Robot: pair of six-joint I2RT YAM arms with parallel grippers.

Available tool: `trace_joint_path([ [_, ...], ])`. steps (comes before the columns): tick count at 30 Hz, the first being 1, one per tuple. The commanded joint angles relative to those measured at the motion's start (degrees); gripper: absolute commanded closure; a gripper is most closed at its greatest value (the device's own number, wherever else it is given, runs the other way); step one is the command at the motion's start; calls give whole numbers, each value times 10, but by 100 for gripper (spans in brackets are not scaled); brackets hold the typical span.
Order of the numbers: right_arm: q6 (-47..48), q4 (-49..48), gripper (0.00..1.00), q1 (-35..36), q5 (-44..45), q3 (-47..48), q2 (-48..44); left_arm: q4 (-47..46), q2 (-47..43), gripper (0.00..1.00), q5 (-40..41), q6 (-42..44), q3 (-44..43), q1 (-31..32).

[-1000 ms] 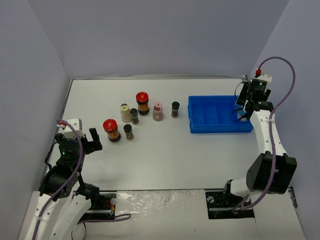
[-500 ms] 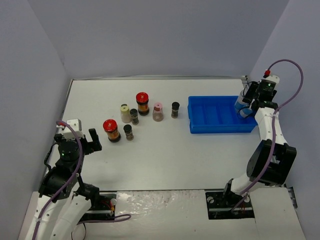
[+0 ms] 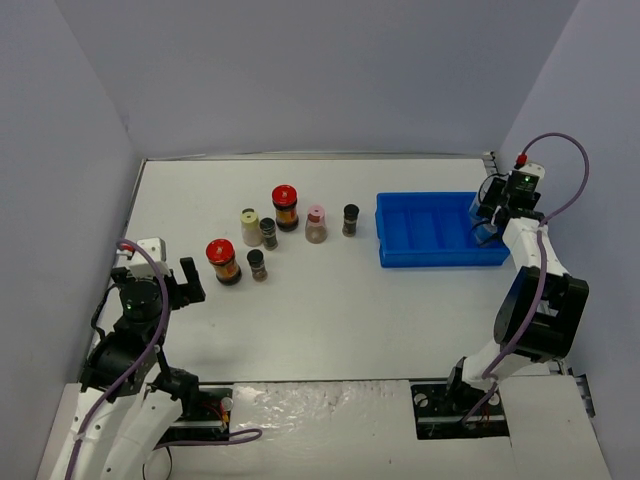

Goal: Organize the condiment bottles

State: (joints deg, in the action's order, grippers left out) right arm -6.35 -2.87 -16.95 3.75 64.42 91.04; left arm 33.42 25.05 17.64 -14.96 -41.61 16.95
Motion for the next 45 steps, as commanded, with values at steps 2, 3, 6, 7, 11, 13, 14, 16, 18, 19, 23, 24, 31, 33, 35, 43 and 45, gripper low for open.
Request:
trace_joint_path([
  [2, -5, -71, 55, -5, 18, 3, -10, -44, 13, 3, -7, 12, -10, -3],
  [3, -5, -71, 47, -5, 17, 2, -12, -44, 13, 3, -7, 12, -10, -3],
  [6, -6, -70, 29, -5, 14, -1, -20, -43, 12, 3, -6, 12, -10, -3],
  [7, -7, -69, 25, -5, 14, -2, -24, -43, 12, 3, -5, 12, -9, -3],
  [11, -14, -57, 12, -4, 18, -3, -36, -44, 13, 3, -6, 13, -10, -3],
  [13, -15, -47, 11, -2, 22, 3, -51, -44, 13, 3, -7, 13, -9, -3],
  [14, -15, -39, 10, 1, 25, 8, -58, -44, 13, 3, -7, 13, -9, -3],
  [16, -13, -26, 10, 13, 24, 22, -83, -44, 13, 3, -7, 12, -10, -3],
  [18, -8, -15, 9, 35, 16, 35, -105, -45, 15, 3, -9, 11, -9, -3],
  [19, -3, -9, 9, 53, 12, 40, -116, -45, 17, 3, -10, 11, -9, -3],
  [23, 17, 2, 8, 145, -8, 55, -156, -45, 27, 3, -17, 11, -10, -3],
  [24, 18, 1, 8, 169, -15, 55, -162, -45, 28, 3, -17, 10, -10, -3],
  [31, 51, -7, 8, 330, -69, 73, -125, -45, 36, 3, -23, 9, -11, -3],
  [33, 63, -9, 8, 363, -79, 86, -92, -44, 38, 3, -23, 9, -11, -3],
  [35, 77, -12, 8, 385, -85, 95, -53, -44, 39, 3, -21, 9, -12, -3],
  [43, 91, -35, 9, 412, -120, 140, 66, -42, 44, 3, -17, 9, -11, -3],
  [45, 94, -38, 9, 413, -123, 153, 91, -41, 46, 3, -17, 9, -11, -3],
])
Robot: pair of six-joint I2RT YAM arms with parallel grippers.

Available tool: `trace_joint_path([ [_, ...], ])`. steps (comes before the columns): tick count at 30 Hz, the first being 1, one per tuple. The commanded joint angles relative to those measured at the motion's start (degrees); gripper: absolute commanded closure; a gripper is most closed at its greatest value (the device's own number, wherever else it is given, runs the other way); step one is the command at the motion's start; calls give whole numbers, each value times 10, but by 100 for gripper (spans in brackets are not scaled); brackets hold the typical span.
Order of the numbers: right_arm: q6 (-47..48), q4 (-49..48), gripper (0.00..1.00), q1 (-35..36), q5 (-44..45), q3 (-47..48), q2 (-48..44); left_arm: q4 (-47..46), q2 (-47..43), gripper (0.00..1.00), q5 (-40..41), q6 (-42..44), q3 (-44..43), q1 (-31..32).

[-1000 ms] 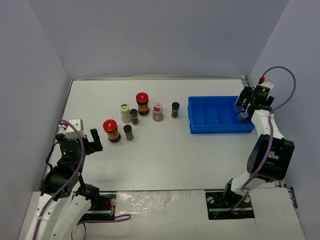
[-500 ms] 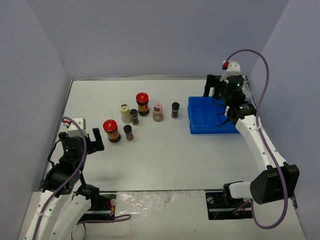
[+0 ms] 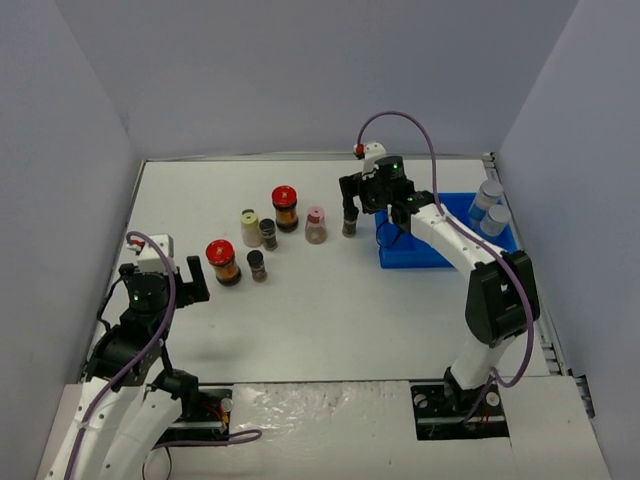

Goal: Organize the condiment bottles

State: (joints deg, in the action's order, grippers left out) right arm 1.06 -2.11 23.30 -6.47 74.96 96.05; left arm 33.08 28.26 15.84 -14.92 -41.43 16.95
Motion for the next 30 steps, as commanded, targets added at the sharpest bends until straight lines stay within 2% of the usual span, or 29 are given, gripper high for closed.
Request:
trace_joint_path([
  [1, 20, -47, 10, 12, -23, 51, 47, -37, 14, 3, 2, 7, -14, -3],
  [9, 29, -50, 19, 16, -25, 70, 113, -38, 19, 3, 2, 8, -14, -3],
  [13, 31, -52, 28, 16, -26, 72, 135, -36, 23, 3, 3, 8, -15, -3],
  [18, 35, -56, 45, 16, -26, 70, 151, -34, 21, 3, 7, 7, -15, -3],
  [22, 34, -64, 71, 17, -24, 64, 135, -34, 21, 3, 11, 7, -15, -3],
  [26, 38, -66, 86, 16, -16, 65, 103, -35, 22, 3, 10, 8, -15, -3],
  [30, 35, -63, 91, 7, 3, 61, 41, -36, 25, 3, 9, 8, -15, -3],
])
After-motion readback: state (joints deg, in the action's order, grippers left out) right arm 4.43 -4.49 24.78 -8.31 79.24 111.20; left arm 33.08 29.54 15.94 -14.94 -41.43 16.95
